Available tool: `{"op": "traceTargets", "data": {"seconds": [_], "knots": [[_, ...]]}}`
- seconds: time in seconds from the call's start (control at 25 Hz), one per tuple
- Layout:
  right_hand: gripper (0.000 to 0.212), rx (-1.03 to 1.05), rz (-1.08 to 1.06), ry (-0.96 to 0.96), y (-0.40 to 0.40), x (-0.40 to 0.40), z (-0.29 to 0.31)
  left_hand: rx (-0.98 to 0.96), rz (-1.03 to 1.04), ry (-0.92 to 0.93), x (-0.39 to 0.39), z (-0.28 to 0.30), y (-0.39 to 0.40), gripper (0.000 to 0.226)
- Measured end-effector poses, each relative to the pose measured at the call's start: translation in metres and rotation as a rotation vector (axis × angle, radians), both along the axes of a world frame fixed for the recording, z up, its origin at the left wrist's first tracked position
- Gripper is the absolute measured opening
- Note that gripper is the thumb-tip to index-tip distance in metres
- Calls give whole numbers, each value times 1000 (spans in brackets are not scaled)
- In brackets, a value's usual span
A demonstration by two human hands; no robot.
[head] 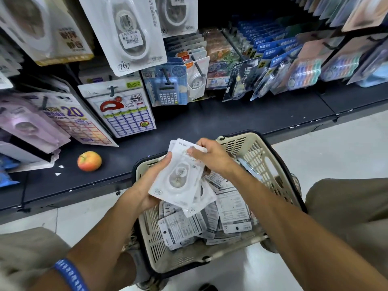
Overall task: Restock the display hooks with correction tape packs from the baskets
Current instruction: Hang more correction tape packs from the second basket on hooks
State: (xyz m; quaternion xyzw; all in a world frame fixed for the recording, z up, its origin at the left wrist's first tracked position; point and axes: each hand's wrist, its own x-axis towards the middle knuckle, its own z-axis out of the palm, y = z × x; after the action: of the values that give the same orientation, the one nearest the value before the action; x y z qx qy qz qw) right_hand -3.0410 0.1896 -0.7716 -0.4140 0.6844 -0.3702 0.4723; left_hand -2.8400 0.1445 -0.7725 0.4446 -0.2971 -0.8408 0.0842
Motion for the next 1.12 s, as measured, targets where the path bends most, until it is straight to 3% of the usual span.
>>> {"op": "traceTargets", "data": {"seconds": [0.08, 0.16, 0.2, 0.24, 0.32, 0.36, 0.4, 0.48, 0.6, 0.72, 0.88, 0.96, 1.08, 1.12], "knots": [[23, -32, -6, 0, -5, 8, -5, -38, -71, -67, -1, 4, 0, 57], [17, -28, -38, -103, -4, 8, -16, -187, -127, -255, -3, 1, 1, 61], [10, 6, -67, -42, 3, 0, -25, -244, -122, -330, -2, -2, 0, 61], [11, 62, -30, 151, 12, -13, -34, -276, -112, -380, 0, -5, -1, 62], [45, 308, 309, 740, 40, -40, -59, -309, -110, -445, 7, -10, -4, 65], [57, 394, 436, 935, 52, -46, -67, -331, -128, -475, 10, -13, -5, 67], [65, 414, 476, 1024, 60, -48, -73, -356, -152, -496, 12, -15, -5, 67], [73, 359, 339, 1077, 62, -46, -76, -398, -195, -527, 12, -18, -2, 66], [64, 427, 84, 1233, 63, -63, -65, -422, -229, -547, 8, -21, -2, 63], [26, 564, -30, 1151, 79, -82, -45, -414, -233, -554, 5, -20, -2, 64], [23, 546, 29, 1042, 51, -97, 8, -404, -235, -534, 0, -20, -3, 64], [12, 517, 56, 807, 34, -110, 54, -426, -229, -506, -5, -18, -2, 64], [36, 373, 92, 299, 34, -112, 111, -542, -157, -416, -16, -4, 1, 62], [33, 313, 128, 129, 37, -107, 122, -586, -133, -376, -20, 5, 1, 61]]}}
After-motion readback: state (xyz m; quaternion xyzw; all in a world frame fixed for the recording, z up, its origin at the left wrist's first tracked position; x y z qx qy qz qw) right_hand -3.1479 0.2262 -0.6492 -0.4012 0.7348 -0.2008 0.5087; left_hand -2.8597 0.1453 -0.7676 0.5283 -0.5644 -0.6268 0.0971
